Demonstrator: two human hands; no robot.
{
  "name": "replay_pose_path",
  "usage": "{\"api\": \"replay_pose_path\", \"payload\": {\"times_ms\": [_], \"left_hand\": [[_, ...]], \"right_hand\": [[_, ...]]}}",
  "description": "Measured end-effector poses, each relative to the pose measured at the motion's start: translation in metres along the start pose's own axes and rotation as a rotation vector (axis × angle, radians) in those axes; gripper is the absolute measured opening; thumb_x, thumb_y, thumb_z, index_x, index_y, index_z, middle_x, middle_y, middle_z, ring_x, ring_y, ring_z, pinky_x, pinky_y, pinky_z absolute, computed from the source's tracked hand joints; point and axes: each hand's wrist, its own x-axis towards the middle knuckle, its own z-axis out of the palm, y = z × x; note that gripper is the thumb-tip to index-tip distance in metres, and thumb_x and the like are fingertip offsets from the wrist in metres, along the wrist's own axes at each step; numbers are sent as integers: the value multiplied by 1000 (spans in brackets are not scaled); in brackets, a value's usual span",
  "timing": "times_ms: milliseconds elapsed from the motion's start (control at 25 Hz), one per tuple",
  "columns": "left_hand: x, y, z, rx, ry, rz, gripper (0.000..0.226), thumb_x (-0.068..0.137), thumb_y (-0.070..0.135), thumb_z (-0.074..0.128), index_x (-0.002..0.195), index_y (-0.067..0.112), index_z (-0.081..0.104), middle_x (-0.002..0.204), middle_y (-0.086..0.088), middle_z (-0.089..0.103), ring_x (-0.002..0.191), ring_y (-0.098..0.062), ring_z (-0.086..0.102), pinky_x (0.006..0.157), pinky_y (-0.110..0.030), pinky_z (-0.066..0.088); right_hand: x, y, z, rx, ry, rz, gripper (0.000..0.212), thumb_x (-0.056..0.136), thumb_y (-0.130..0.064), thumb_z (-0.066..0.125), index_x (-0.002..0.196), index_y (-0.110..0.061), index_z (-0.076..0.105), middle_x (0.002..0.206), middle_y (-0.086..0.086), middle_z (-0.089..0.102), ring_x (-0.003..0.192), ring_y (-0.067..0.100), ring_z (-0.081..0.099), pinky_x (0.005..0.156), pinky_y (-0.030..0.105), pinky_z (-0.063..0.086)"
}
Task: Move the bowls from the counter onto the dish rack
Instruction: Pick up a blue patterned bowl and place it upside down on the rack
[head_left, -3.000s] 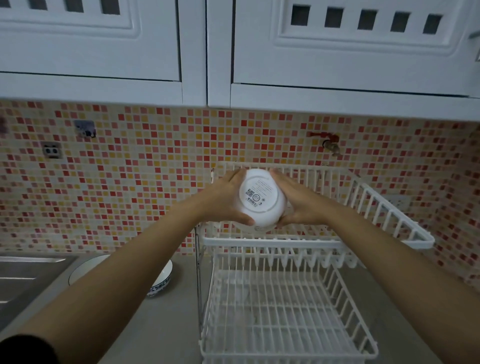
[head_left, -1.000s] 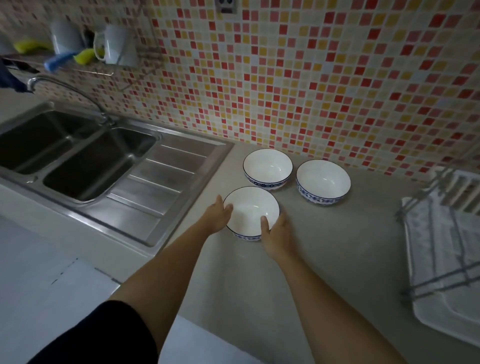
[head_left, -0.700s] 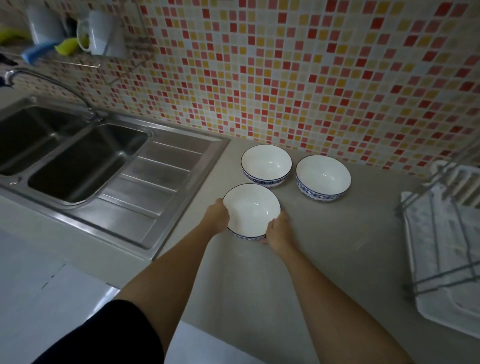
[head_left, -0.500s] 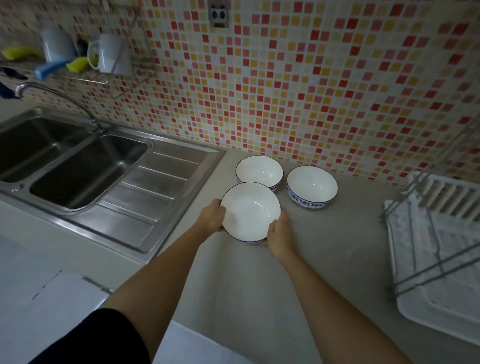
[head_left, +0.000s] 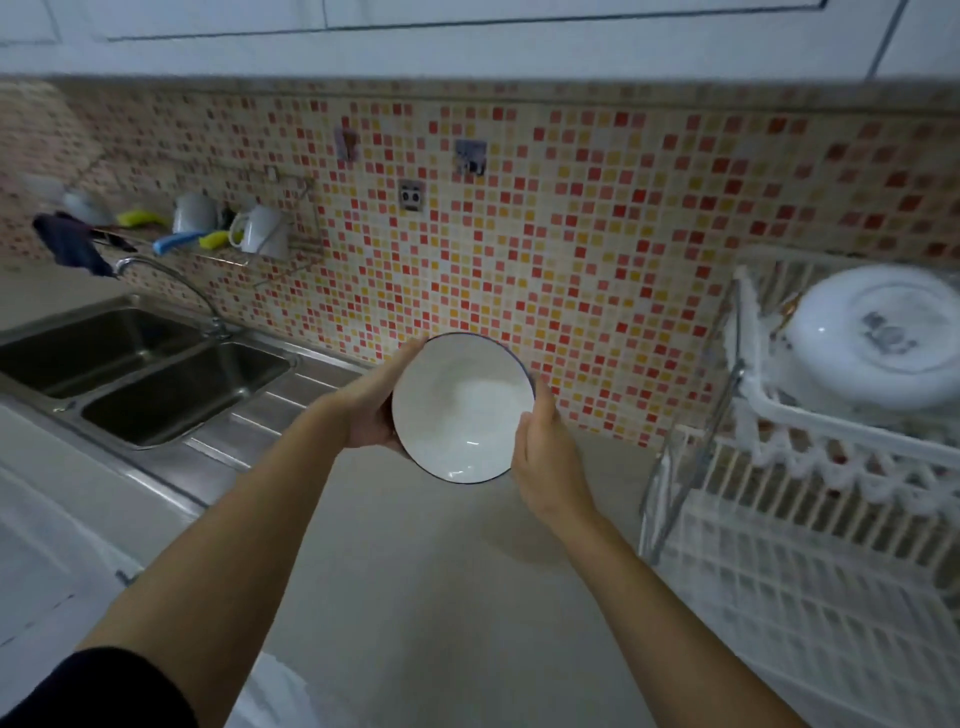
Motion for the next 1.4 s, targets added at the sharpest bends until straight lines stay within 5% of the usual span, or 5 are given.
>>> {"api": "replay_pose_path", "payload": {"times_ms": [480, 680, 920, 1160, 1400], "left_hand": [[-110, 117, 194, 115, -195, 805, 53, 68, 80, 44, 100, 45, 67, 92, 7, 73, 82, -11, 70, 59, -32, 57], [-83, 137, 286, 264, -422, 936, 73, 52, 85, 56, 112, 44, 57, 112, 1, 62, 98, -16, 63, 77, -39, 57], [-52, 162, 367, 500, -759, 795, 44, 75, 45, 56, 115, 29, 53, 105, 14, 71, 99, -7, 64, 94, -28, 50], [-48, 177, 410, 917, -635, 899, 59, 77, 52, 62, 130, 37, 42, 118, 13, 63, 98, -2, 66, 76, -17, 54], [-43, 155, 431, 1273, -384, 1226, 95, 86, 49, 58, 149, 32, -11, 161, 7, 0, 142, -16, 20, 105, -25, 20]], "right_hand": [[-37, -57, -272, 417, -27, -6, 97, 49, -96, 25, 135, -50, 32, 144, -10, 44, 129, 16, 46, 106, 48, 39], [-52, -23, -365, 481, -103, 55, 56, 63, -79, 52, 109, -47, 58, 100, -17, 72, 88, 5, 69, 77, 33, 59], [-66, 34, -435, 360, 69, 84, 51, 64, -57, 67, 109, -36, 57, 109, -1, 68, 86, 15, 69, 72, 34, 56], [-81, 63, -462, 39, 257, -63, 59, 55, -50, 80, 105, -40, 50, 114, -10, 55, 91, 3, 64, 61, 20, 56], [-76, 103, -470, -239, 378, -105, 70, 48, -61, 78, 105, -46, 42, 128, -7, 41, 116, 18, 47, 91, 44, 52]]}}
